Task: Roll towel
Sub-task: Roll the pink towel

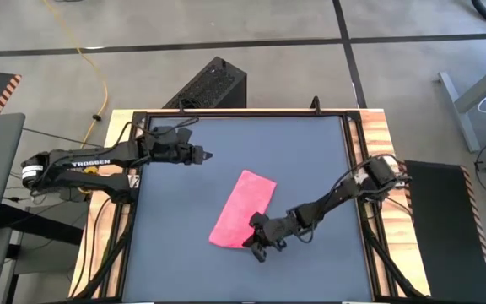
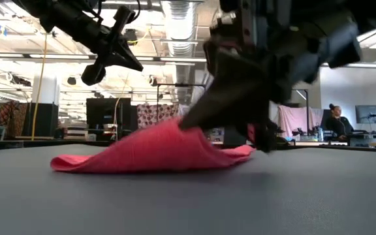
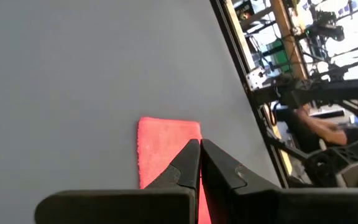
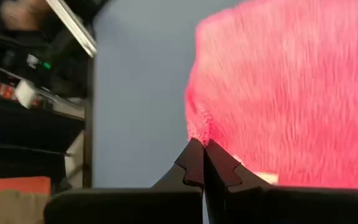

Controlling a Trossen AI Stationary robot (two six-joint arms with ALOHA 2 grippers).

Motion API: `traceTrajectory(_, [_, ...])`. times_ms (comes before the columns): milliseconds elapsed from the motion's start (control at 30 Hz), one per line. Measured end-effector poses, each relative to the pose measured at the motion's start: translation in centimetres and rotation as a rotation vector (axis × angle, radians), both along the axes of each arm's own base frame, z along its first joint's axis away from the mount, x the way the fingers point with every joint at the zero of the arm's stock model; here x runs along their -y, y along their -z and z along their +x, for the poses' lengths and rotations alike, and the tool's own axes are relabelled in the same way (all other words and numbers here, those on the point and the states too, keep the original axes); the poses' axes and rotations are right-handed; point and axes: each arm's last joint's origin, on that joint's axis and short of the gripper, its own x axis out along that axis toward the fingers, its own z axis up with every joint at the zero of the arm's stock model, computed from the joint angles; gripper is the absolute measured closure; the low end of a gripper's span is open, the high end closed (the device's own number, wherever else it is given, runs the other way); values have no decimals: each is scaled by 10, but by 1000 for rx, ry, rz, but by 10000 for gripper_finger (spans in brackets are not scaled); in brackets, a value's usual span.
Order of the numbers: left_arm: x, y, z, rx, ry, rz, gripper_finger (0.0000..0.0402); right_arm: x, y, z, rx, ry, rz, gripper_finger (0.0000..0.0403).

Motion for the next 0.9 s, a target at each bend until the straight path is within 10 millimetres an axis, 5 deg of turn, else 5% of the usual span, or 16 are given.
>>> traceTrajectory(267, [9,0,3,-6,34,18,401,-9,15,0,-10,159,103,358])
traceTrajectory(700, [12,6,0,-92,125,63,401,2,11,11,7,246,131,170])
traceTrajectory(900, [13,9,-1,-124,159,81,401,-9,10,5,32,236,65,153])
